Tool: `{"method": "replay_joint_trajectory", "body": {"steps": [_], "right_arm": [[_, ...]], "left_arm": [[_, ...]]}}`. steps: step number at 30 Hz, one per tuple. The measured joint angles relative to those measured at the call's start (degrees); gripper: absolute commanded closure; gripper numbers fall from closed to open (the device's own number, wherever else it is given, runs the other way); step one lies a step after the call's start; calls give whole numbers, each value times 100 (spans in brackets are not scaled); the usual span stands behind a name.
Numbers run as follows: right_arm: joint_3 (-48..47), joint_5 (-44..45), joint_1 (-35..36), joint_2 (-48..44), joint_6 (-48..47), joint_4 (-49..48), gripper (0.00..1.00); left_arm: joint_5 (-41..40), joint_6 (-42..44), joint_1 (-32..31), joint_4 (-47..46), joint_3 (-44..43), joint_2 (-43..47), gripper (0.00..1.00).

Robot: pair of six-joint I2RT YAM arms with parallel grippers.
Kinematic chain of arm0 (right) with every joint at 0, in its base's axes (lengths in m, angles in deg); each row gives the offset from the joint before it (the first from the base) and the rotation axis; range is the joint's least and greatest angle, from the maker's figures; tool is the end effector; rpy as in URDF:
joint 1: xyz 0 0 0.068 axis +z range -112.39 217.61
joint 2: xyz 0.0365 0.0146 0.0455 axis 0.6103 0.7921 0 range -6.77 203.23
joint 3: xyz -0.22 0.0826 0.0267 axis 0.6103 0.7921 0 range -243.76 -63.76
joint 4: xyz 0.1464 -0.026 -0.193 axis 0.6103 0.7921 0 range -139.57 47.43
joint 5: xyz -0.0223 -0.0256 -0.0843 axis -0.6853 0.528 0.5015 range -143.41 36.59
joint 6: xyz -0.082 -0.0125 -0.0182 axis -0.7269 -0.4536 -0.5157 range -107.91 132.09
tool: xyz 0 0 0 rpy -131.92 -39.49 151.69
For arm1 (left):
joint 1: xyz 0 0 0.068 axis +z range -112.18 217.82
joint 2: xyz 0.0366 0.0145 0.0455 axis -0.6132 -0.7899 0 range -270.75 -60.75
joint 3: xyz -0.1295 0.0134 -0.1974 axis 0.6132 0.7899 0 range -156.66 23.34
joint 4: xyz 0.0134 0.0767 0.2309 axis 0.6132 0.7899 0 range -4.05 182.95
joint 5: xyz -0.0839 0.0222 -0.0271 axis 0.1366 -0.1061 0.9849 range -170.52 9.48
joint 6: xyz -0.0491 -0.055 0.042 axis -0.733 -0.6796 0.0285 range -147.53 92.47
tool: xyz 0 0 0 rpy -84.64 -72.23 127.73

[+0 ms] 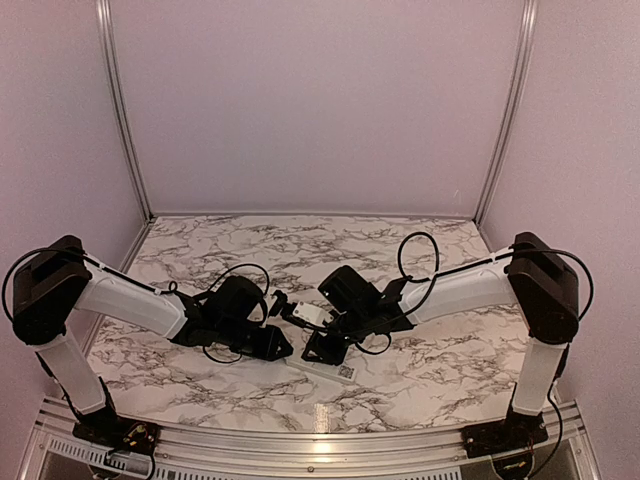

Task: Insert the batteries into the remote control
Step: Press the battery cover onto the remote control.

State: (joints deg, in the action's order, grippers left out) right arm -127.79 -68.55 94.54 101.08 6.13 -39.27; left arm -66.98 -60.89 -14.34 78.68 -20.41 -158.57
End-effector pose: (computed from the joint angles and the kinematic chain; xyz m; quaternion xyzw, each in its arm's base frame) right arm 0.1909 0.3286 0.0974 -0.5266 0.7835 0.2444 0.2217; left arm 0.1900 -0.2731 0.0831 0.1936 0.9038 -0.3287 0.1939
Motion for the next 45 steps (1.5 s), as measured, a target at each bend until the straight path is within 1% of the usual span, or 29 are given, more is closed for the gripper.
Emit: {"method": "replay_joint_trajectory", "body": {"steps": [13,27,28,30,33,35,38,42,44,45], "right_arm": [[50,-4,0,13,2,-4,73],[212,-44,0,-11,20,-262,75],[219,-42,0,-11,22,-271,74],[238,-42,0,-17,22,-295,69],[249,-42,0,-35,35,-297,66],[264,-35,0,-63,46,-282,60],[282,-20,-7,-111,72,-210,53],[328,-15,-68,-302,140,-151,47],[393,-11,-129,-494,173,-160,46],[452,-17,-149,-649,186,-175,45]], "left_arm": [[-13,-4,-66,-63,0,-59,92],[-227,-9,-192,-101,-2,-59,94],[-232,-9,-197,-101,-2,-59,93],[-243,-33,-201,-105,-2,-59,93],[-249,-101,-201,-133,11,-57,92],[-238,-118,-188,-146,20,-50,91],[-85,-116,-103,-168,35,-46,86],[116,-59,-17,-144,37,26,74],[155,-9,15,-140,37,116,68],[162,31,37,-133,37,162,61]]}}
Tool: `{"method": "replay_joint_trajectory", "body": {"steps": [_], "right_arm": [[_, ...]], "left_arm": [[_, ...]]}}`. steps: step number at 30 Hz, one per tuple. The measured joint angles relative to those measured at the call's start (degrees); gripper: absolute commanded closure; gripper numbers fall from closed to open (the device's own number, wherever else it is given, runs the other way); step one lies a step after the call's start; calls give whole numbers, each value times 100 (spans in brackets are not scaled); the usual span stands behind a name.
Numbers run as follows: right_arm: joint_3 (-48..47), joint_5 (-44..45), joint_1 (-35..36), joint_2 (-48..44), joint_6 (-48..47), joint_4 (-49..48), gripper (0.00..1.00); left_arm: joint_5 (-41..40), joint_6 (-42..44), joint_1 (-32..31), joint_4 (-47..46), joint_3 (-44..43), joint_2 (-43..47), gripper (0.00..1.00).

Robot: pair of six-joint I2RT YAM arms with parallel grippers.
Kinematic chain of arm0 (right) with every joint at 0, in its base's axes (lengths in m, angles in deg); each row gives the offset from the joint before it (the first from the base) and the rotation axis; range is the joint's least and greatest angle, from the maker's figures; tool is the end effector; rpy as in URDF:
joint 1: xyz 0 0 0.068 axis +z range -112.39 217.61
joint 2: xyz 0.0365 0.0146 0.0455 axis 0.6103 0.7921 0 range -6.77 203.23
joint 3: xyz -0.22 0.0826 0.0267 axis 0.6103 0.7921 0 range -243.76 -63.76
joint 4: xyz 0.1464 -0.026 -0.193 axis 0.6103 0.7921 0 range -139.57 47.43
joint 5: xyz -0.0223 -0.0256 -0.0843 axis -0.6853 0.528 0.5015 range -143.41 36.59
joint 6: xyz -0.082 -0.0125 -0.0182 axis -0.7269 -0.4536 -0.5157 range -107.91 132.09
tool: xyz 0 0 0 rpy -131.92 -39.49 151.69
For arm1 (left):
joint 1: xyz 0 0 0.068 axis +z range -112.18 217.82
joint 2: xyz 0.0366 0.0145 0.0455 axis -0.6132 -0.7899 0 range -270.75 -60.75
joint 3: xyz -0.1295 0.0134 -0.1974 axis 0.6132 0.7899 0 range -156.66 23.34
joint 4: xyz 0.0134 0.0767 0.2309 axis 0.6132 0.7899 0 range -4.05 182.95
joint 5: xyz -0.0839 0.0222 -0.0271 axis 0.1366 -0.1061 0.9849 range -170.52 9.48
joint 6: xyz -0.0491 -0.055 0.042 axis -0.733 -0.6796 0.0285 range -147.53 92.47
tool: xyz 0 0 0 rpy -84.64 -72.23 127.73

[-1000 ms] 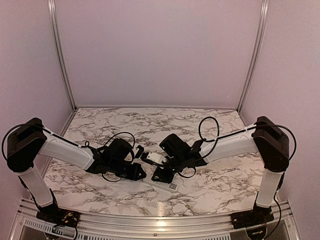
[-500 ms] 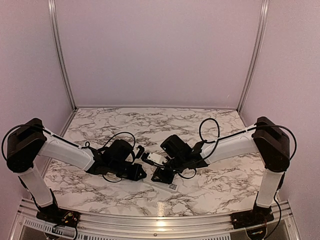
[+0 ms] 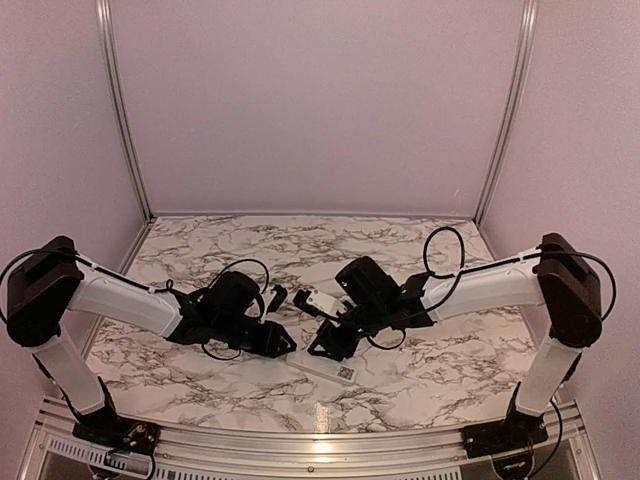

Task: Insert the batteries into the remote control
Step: Press the battery cover onto the remote control.

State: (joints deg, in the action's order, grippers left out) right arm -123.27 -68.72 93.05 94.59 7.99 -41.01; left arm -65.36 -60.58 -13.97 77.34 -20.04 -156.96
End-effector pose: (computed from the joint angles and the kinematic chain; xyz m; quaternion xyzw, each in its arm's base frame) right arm 0.1915 0.3125 0.1168 -0.5022 0.7871 0.2583 0.2482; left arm 0.1908 -0.2741 0.0929 0.1993 0.8927 -0.3498 0.2026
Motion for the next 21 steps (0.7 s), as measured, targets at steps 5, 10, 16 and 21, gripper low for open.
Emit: {"method": "replay_joint_trajectory", "body": {"steps": [5,10,16,21], "right_arm": [[330,122,-214,-966,96,-122,29],[780,476,-378,-2111,133,-476,2],[1368,1325,-411,-3289,334,-1123,1],[1467,1912,-422,-3484,452,-1237,1]], "left_arm": [[-92,533,308,334,-79,509,23],[-527,1309,446,614,-483,1241,1],[-920,1812,446,575,-715,1685,1],[-531,2708,452,1104,-1128,1377,1]]}}
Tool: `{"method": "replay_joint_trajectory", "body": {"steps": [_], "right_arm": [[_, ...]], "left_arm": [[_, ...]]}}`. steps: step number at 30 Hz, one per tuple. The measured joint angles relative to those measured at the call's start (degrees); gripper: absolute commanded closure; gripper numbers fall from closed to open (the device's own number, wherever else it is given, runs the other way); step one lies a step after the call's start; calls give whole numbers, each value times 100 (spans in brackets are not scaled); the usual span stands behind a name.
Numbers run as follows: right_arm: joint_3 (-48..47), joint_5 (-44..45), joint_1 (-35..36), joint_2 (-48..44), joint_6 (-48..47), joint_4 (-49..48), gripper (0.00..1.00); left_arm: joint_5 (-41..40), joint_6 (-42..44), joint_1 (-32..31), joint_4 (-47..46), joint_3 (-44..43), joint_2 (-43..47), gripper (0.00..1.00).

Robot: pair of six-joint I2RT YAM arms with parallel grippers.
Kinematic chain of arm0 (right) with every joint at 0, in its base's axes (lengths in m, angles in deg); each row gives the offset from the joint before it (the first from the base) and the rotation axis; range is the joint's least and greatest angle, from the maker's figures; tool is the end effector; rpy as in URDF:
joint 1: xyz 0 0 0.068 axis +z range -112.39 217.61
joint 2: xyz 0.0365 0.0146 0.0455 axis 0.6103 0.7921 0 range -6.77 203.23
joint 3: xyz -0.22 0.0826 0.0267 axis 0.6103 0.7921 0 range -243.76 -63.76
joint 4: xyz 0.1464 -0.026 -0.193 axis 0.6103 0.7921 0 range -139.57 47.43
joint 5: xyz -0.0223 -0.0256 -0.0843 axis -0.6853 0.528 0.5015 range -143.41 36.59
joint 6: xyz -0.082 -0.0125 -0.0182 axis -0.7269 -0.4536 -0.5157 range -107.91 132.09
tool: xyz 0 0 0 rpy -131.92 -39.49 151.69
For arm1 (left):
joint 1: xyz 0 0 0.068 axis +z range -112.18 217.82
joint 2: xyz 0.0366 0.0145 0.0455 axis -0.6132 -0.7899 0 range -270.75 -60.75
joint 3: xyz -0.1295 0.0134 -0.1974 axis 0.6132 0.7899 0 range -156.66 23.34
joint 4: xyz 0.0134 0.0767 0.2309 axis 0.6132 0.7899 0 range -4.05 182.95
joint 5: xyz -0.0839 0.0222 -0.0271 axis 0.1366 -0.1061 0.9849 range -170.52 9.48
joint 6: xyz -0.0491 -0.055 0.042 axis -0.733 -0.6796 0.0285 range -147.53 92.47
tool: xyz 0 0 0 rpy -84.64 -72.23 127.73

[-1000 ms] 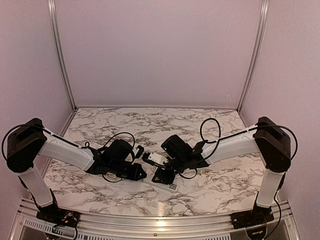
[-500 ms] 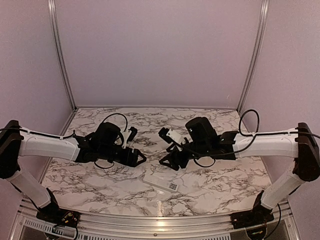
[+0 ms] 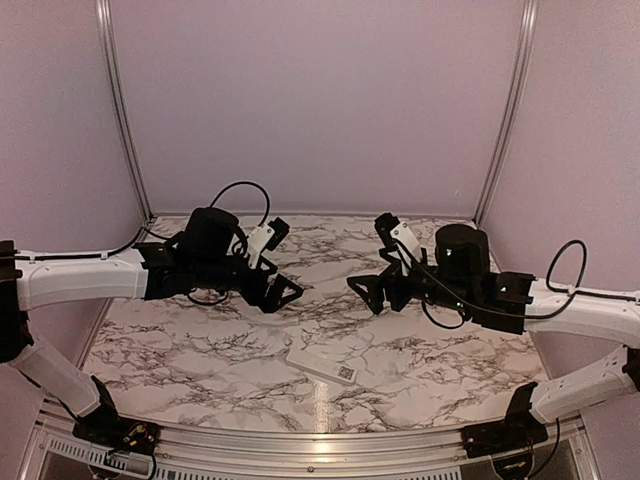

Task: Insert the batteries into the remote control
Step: Press the battery cover onto the remote control, then pick up the remote control from the center of the board.

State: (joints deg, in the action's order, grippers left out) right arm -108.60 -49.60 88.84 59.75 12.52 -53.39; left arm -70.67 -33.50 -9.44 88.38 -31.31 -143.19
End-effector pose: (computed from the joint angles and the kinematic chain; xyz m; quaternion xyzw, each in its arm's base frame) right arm 0.1939 0.2332 0.2478 -0.3288 0.7382 0.2321 0.5413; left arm 0.2250 -0.2625 0.2113 0.3445 0.7933 -0.2890 0.4105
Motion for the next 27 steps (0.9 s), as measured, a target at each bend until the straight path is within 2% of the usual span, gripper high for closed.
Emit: {"method": "replay_joint_trajectory", "body": {"steps": [7,10,12,14,20,27], "right_arm": [[306,-267,-151,-140,289,120,1],[608,-619,-389,-402,420,127,1],[726,-813,-562,-575,511,98,1],[813,-994,-717,-732,586,46,1],[1095,-1449,-1174,-1073,837,-157,2],[1296,-1790,-1467,-1163,990,-219,2]], "left_arm": [[507,2076,-527,1287,-1029,-977,2],[763,2824,-789,1816,-1279,-1355,7],[870,3300,-946,2133,-1464,-1624,15],[922,3733,-1062,2402,-1681,-1902,19],[815,4509,-1252,2881,-2216,-2616,25],[542,4933,-1335,3206,-2743,-3128,31]]}}
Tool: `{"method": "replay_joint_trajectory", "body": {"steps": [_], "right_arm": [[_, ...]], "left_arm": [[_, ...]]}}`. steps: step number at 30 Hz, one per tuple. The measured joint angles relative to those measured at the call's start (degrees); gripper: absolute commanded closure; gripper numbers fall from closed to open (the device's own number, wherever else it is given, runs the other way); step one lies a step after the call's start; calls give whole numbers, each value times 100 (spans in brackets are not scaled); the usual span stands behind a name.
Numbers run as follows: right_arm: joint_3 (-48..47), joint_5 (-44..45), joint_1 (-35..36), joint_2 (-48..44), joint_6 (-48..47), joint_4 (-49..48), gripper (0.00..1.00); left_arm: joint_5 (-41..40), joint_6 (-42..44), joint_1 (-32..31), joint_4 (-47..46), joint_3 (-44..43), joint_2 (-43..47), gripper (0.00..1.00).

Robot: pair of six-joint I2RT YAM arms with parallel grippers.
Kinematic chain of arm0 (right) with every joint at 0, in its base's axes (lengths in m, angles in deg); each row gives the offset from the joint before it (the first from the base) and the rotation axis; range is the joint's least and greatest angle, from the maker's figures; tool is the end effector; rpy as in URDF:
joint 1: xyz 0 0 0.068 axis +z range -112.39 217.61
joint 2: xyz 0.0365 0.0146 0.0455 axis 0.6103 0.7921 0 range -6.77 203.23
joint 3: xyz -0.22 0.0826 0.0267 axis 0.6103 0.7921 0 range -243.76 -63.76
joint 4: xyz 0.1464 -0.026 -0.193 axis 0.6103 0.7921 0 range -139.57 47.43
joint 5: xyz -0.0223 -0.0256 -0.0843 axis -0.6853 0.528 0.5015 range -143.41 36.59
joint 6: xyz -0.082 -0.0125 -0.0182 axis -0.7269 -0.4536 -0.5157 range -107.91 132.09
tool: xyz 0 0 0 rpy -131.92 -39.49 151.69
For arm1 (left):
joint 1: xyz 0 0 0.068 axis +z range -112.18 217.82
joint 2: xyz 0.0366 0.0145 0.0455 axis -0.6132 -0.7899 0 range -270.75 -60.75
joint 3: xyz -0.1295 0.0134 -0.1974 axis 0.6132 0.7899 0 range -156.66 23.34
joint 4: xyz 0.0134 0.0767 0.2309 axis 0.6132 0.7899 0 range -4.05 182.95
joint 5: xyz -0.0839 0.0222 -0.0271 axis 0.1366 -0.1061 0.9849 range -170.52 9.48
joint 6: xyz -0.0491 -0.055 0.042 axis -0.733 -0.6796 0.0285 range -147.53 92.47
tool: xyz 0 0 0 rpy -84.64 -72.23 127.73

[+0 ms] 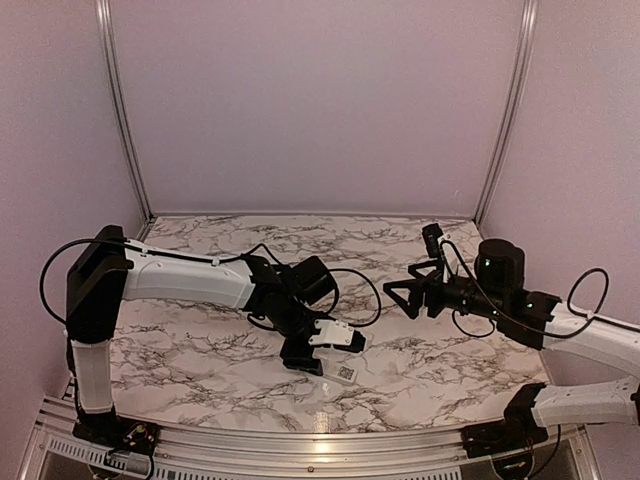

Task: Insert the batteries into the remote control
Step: Pick up the remote control from the center of the board, then pass from the left arm to the right

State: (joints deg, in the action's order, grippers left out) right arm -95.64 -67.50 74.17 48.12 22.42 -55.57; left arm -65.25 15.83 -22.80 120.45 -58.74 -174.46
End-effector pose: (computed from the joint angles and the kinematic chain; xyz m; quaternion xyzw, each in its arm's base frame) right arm 0.1991 0.1701 0.2227 -0.2521 0.7605 0.3252 0.5023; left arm 0.1760 -0.3529 0.1198 0.7809 0.5755 -0.1593 0.1831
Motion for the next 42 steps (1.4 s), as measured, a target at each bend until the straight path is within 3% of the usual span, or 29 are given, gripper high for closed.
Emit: {"method": "replay_joint_trajectory", "body": {"steps": [9,21,26,33,42], "right_arm": [[70,-114,-22,-92,48,-94,3],[120,-212,-22,-90,59,-127,6],[118,-275,-22,-61,37,-129,6],[-144,-868,-31,90,-59,-306,11],[-765,-2308,186,177,-295,-1172,20]], "left_arm": [[-251,164,-87,225,-153,-382,41],[-361,219,-76,245,-267,-564,70],[-98,11,-11,190,-249,-487,77],[1014,-531,463,-483,278,848,80],[2481,-1635,1040,-2494,1060,2389,80]]}}
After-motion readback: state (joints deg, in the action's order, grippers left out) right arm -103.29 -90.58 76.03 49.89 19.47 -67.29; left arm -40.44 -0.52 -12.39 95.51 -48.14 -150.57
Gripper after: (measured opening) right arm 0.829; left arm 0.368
